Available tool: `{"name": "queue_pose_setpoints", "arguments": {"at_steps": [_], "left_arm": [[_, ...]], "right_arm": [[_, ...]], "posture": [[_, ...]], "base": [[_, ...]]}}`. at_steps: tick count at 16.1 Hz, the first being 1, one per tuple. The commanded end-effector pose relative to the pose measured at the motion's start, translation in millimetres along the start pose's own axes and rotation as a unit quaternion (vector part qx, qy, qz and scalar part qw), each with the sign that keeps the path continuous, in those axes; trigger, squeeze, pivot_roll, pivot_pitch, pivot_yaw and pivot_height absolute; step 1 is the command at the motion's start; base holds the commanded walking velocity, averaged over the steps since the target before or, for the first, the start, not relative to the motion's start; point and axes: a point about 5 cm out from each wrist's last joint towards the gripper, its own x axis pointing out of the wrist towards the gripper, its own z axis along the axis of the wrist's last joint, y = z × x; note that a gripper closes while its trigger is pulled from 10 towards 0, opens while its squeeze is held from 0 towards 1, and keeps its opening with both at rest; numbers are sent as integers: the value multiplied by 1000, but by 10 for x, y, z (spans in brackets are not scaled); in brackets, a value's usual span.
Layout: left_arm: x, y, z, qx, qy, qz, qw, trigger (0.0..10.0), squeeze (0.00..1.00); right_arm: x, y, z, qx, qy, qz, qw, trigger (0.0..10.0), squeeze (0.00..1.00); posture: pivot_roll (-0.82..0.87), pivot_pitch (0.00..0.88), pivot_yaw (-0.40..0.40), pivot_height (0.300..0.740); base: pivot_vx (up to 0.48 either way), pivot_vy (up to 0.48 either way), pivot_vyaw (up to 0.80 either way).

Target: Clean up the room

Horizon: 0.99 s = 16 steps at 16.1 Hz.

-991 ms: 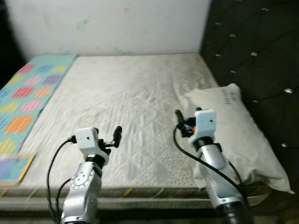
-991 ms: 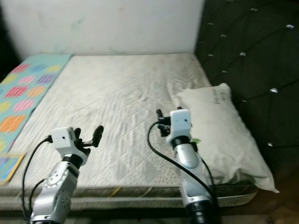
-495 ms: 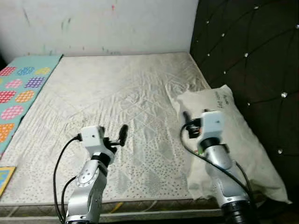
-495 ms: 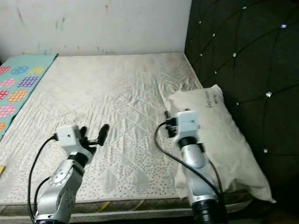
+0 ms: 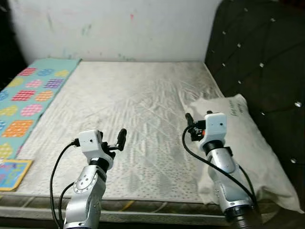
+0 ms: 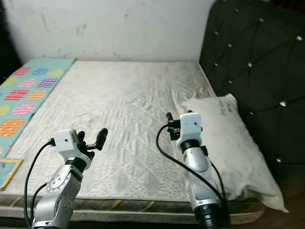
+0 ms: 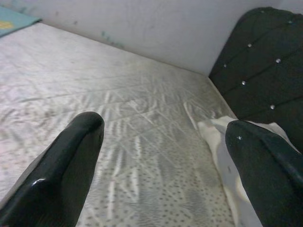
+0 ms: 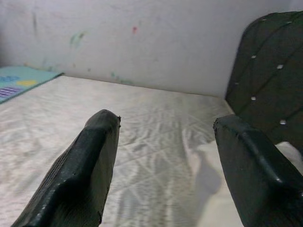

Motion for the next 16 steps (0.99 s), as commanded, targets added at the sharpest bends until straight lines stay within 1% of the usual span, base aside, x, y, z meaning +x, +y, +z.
{"name": "queue_pose_setpoints", "arguments": {"at_steps": [1,11,16], "left_arm": [[-2,23,26,-1,-2,7,1000,10000,0],[16,26,31,-2,-4,16,1000,10000,0],[29,26,35,-2,-4,17,1000,10000,0]], "right_arm": [[16,45,19,0,-4,8,1000,10000,0],[35,111,12,-1,0,24,1000,10000,0],[37,110,-2,-3,4,28,1000,10000,0]], "posture": [[-131,0,25,740],[-134,0,20,740],[-135,0,19,740]], "base": [[0,454,0],[0,478,0],[0,480,0]]}}
